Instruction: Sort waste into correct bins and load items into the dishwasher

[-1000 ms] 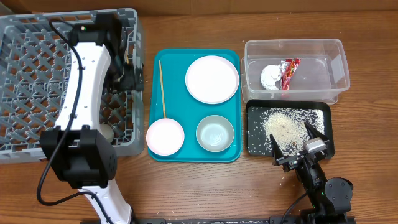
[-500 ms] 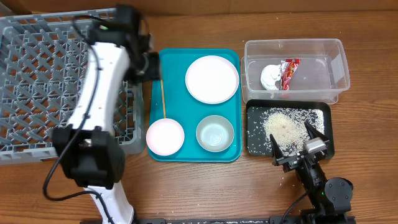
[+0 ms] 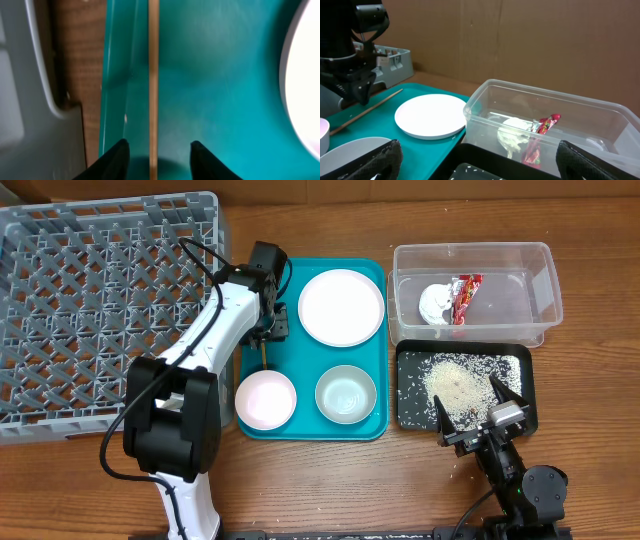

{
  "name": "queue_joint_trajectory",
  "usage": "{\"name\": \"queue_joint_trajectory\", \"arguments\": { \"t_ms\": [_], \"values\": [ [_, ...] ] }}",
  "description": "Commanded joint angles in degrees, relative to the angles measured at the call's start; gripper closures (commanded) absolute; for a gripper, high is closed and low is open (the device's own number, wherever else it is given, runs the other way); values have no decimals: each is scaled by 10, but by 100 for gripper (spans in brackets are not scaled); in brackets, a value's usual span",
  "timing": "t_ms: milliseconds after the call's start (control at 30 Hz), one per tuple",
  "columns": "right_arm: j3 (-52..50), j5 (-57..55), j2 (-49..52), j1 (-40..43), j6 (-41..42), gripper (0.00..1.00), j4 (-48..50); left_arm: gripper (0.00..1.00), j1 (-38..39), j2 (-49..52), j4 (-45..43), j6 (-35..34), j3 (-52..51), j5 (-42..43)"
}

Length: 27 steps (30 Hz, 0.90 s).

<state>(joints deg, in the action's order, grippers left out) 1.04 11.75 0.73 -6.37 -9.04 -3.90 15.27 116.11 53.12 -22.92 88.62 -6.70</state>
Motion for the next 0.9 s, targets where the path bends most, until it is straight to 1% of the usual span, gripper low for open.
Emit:
{"name": "queue_joint_trajectory", "arguments": {
  "t_ms": [0,67,200,367,400,433,467,533,567,667,767,867],
  "values": [
    [-6,-1,-5,-1,2,0,4,60,-4,21,-18,-24,-9,-9],
    [-6,-1,-5,-1,2,0,4,63,-3,36,-26,-24,-11,-3],
    [-6,-1,-5,-1,2,0,4,64,-3,68,-23,-12,-11,-1],
    [-6,-1,-6,-1,2,1,4,70,-10,94,-5,-11,-11,3],
    [-6,-1,-5,-1,2,0,4,77,-11,94,-5,-11,-11,6],
    [-6,-1,-5,-1,2,0,4,88,-13,94,-4,-10,-10,12],
    [-6,-1,-5,-1,2,0,4,96,-14,93,2,-5,-6,25],
    [-6,-1,-5,-1,2,0,4,96,-15,93,12,22,10,64],
    [-6,-1,-5,-1,2,0,4,96,-15,93,21,46,24,90],
    [-6,-1,-5,-1,2,0,4,96,-15,89,61,69,70,119],
    [-6,-1,-5,-1,2,0,4,96,-15,78,125,79,143,113],
    [-6,-1,-5,-1,2,0,4,96,-15,64,186,98,213,83]
  ]
}}
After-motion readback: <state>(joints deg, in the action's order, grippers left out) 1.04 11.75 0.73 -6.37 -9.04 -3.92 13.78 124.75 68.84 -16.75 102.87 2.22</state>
